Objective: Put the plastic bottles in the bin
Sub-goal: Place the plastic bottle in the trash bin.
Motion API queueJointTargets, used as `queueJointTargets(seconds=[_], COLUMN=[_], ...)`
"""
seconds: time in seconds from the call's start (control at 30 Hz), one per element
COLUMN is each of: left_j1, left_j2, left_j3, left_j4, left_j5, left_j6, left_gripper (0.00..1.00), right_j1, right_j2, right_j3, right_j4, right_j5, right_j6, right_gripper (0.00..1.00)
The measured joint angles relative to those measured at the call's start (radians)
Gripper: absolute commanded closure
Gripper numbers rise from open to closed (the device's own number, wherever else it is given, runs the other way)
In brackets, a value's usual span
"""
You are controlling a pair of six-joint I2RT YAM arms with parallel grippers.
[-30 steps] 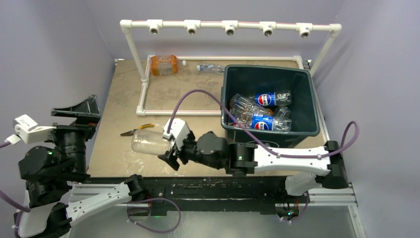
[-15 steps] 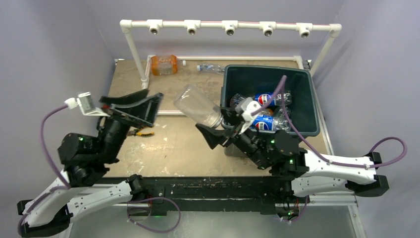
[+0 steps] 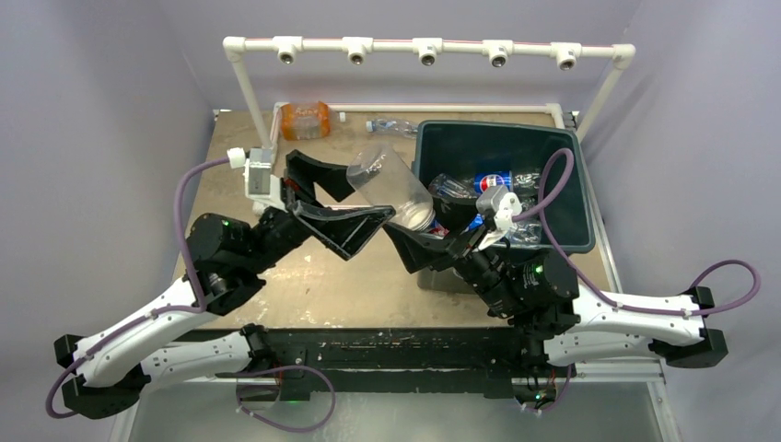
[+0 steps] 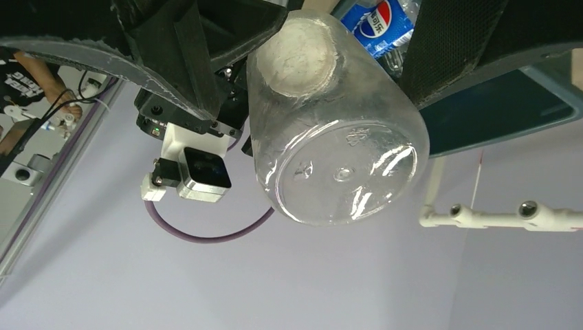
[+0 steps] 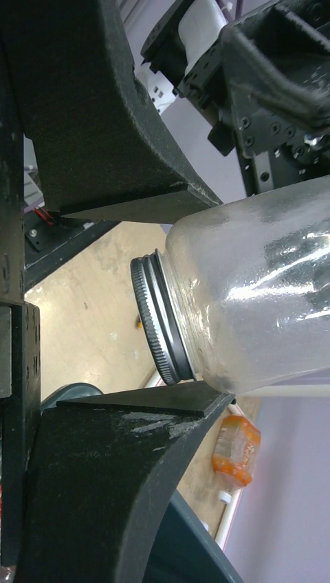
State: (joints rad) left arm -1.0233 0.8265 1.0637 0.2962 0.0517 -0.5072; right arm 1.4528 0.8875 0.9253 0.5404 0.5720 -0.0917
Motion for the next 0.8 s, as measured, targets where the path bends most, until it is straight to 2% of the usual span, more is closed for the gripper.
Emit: queueJointTargets(seconds=[0.23, 0.3, 0.43, 0.47, 0.5, 0.53, 0.57, 0.63, 0.67, 0.8], left_j1=[0.000, 0.000, 0.000, 0.000, 0.000, 0.000, 0.001, 0.001, 0.001, 0.001], left_j2=[0.042, 0.043, 0.053, 0.059, 0.064, 0.071, 0.075, 0.082, 0.083, 0.088], left_j3=[0.000, 0.000, 0.001, 0.003, 0.005, 0.008, 0.011, 0.014, 0.014, 0.026], left_j4=[0.044, 0.056, 0.092, 0.099, 0.102, 0.106, 0.107, 0.109, 0.108, 0.093], left_j5=[0.025, 0.016, 0.006, 0.007, 0.007, 0.008, 0.008, 0.014, 0.016, 0.023], left_j6=[-0.024, -0.032, -0.042, -0.046, -0.048, -0.049, -0.050, -0.050, -0.050, -0.046], left_gripper=[0.09, 0.17, 0.38, 0.43, 0.49, 0.55, 0.59, 0.66, 0.69, 0.81], right_j1=[0.000, 0.000, 0.000, 0.000, 0.000, 0.000, 0.000, 0.000, 0.000, 0.000], right_j2=[-0.005, -0.009, -0.013, -0.013, -0.014, -0.018, -0.023, -0.031, -0.034, -0.047], right_j3=[-0.013, -0.018, -0.018, -0.018, -0.018, -0.018, -0.018, -0.017, -0.014, 0.026], right_j4=[0.018, 0.016, 0.014, 0.013, 0.014, 0.012, 0.006, -0.011, -0.027, -0.157], right_j5=[-0.016, -0.019, -0.040, -0.040, -0.040, -0.041, -0.040, -0.040, -0.041, -0.040], right_j6=[-0.004, -0.006, -0.008, -0.009, -0.009, -0.010, -0.010, -0.006, -0.002, 0.025], right_gripper=[0.73, 0.73, 0.72, 0.68, 0.60, 0.48, 0.30, 0.06, 0.02, 0.01])
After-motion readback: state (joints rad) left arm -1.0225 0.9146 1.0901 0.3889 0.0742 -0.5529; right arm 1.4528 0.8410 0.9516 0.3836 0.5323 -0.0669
